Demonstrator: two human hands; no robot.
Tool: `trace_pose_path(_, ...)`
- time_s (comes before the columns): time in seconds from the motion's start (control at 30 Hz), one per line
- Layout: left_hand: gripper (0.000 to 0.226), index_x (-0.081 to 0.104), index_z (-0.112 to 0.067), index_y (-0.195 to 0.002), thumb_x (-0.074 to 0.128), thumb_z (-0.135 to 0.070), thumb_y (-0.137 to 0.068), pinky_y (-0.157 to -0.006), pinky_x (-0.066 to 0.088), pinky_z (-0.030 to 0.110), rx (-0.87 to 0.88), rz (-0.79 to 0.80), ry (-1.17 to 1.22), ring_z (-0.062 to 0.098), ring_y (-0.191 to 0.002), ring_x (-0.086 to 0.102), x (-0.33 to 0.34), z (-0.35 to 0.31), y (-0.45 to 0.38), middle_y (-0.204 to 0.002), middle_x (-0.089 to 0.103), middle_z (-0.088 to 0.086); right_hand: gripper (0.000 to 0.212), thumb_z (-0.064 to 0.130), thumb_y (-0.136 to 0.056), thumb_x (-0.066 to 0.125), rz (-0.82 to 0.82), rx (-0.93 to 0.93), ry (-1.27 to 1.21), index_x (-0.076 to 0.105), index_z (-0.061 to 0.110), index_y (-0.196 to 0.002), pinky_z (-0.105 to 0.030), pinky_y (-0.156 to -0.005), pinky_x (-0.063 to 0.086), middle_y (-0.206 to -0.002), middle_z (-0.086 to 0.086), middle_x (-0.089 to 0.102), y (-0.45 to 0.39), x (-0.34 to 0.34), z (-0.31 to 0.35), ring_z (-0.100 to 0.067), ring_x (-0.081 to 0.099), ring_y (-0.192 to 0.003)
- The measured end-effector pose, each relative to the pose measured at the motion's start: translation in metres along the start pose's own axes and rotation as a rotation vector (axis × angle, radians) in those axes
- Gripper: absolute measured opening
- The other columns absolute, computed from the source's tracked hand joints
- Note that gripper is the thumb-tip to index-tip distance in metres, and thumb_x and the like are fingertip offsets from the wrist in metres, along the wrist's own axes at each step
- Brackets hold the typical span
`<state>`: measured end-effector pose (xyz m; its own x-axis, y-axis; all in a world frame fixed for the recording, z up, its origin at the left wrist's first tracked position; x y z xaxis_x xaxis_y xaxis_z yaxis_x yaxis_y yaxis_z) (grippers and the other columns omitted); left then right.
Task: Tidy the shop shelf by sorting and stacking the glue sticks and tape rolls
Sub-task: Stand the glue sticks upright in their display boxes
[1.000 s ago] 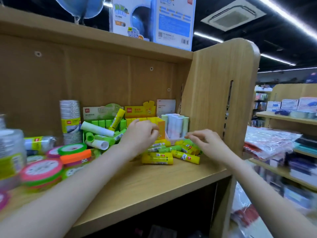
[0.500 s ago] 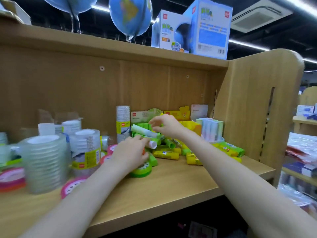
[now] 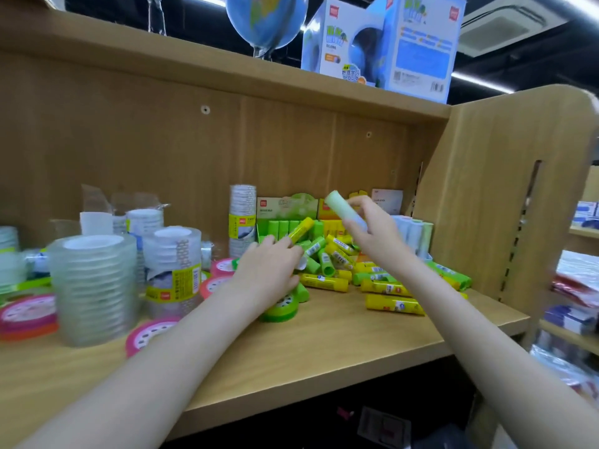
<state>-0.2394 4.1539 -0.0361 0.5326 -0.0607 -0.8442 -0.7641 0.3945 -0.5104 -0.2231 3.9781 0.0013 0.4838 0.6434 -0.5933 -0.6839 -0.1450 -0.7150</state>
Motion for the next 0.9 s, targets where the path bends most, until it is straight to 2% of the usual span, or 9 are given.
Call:
trace_pose_path(0.13, 0.023, 0.049, -0.017, -0.116, 0.045, -0.012, -0.094, -0.068, 0.036, 0.031, 0.002, -0.054, -0.042, 0.024, -0.106, 0.046, 0.003, -0.009, -0.01, -0.115, 0.052, 0.002, 0.033, 0.018, -0.095, 0.048, 0.045, -0.058, 0.113, 0.047, 0.008, -0.127, -0.023, -0.078, 0.034, -0.108, -0.001, 0.052, 0.074, -0.016, -0.015, -0.016, 0.051, -0.098)
trace_pose_path(0.23, 0.019, 0.049, -0.014, -0.11, 0.048, -0.008, -0.092, -0.066, 0.033, 0.03, 0.019, -0.143, -0.026, 0.024, -0.105, 0.045, 0.003, -0.004, -0.014, -0.109, 0.052, 0.003, 0.037, 0.021, -0.094, 0.041, 0.097, -0.124, 0.328, 0.045, 0.009, -0.128, -0.037, -0.089, 0.042, -0.114, -0.01, 0.051, 0.094, -0.011, -0.026, -0.027, 0.049, -0.108)
trace_pose_path(0.37, 0.017, 0.06, -0.007, -0.089, 0.072, -0.008, -0.077, -0.053, 0.04, 0.03, 0.062, -0.383, 0.052, 0.027, -0.08, 0.057, -0.01, 0.002, -0.007, -0.082, 0.059, 0.006, 0.036, 0.012, -0.096, 0.04, 0.127, -0.053, 0.385, 0.04, 0.01, -0.132, -0.042, -0.09, 0.041, -0.114, -0.012, 0.046, 0.076, 0.0, -0.036, -0.03, 0.044, -0.105)
trace_pose_path(0.5, 0.019, 0.054, -0.006, -0.093, 0.064, -0.009, -0.077, -0.064, 0.043, 0.032, 0.222, -0.558, -0.029, 0.027, -0.074, 0.054, -0.008, -0.008, -0.007, -0.082, 0.057, 0.009, 0.036, 0.013, -0.097, 0.038, 0.129, -0.023, 0.486, 0.039, 0.008, -0.133, -0.037, -0.092, 0.035, -0.115, -0.014, 0.046, 0.058, 0.011, -0.045, -0.031, 0.043, -0.105)
trace_pose_path(0.57, 0.013, 0.048, -0.008, -0.096, 0.05, -0.009, -0.083, -0.068, 0.042, 0.033, 0.266, -0.617, -0.076, 0.025, -0.076, 0.049, -0.009, -0.018, -0.007, -0.087, 0.056, 0.011, 0.036, 0.013, -0.097, 0.04, 0.082, 0.009, 0.397, 0.039, 0.007, -0.133, -0.036, -0.091, 0.033, -0.119, -0.015, 0.047, 0.05, 0.011, -0.046, -0.031, 0.044, -0.107)
trace_pose_path(0.63, 0.014, 0.047, -0.008, -0.097, 0.045, -0.007, -0.083, -0.065, 0.046, 0.031, 0.3, -0.624, -0.045, 0.025, -0.074, 0.052, -0.01, -0.031, -0.005, -0.09, 0.055, 0.013, 0.033, 0.011, -0.095, 0.045, -0.047, 0.099, 0.139, 0.043, 0.004, -0.128, -0.031, -0.086, 0.034, -0.117, -0.016, 0.051, 0.047, 0.0, -0.043, -0.028, 0.048, -0.104)
trace_pose_path(0.73, 0.013, 0.046, -0.01, -0.093, 0.049, -0.009, -0.08, -0.05, 0.041, 0.026, 0.376, -0.564, -0.014, 0.02, -0.059, 0.054, -0.005, -0.056, -0.011, -0.085, 0.055, 0.011, 0.018, 0.013, -0.089, 0.058, -0.261, 0.235, -0.14, 0.047, 0.01, -0.102, -0.031, -0.071, 0.04, -0.095, -0.008, 0.056, 0.051, -0.033, -0.048, -0.025, 0.055, -0.082)
trace_pose_path(0.8, 0.008, 0.046, -0.013, -0.089, 0.043, -0.015, -0.082, -0.048, 0.043, 0.029, 0.403, -0.503, -0.03, 0.021, -0.053, 0.052, 0.002, -0.072, -0.021, -0.081, 0.054, 0.009, 0.018, 0.014, -0.085, 0.063, -0.289, 0.342, -0.245, 0.045, 0.016, -0.087, -0.034, -0.063, 0.044, -0.085, -0.006, 0.057, 0.055, -0.054, -0.058, -0.022, 0.057, -0.068)
trace_pose_path(0.9, 0.025, 0.061, -0.016, -0.084, 0.037, -0.022, -0.082, -0.052, 0.046, 0.029, 0.385, -0.405, -0.057, 0.023, -0.059, 0.058, 0.023, -0.088, -0.036, -0.084, 0.058, 0.007, 0.024, 0.015, -0.082, 0.066, -0.226, 0.443, -0.309, 0.045, 0.015, -0.071, -0.026, -0.055, 0.035, -0.068, -0.004, 0.051, 0.062, -0.071, -0.077, -0.013, 0.046, -0.057)
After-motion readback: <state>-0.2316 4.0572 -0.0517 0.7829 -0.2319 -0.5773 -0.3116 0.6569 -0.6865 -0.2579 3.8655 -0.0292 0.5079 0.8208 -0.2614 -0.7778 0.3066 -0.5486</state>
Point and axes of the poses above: each hand's wrist, its own y-axis away from the middle knuckle, its own x-axis out of the palm, z = x × y, the point moved 2 cm from there along -y, towards the middle knuckle
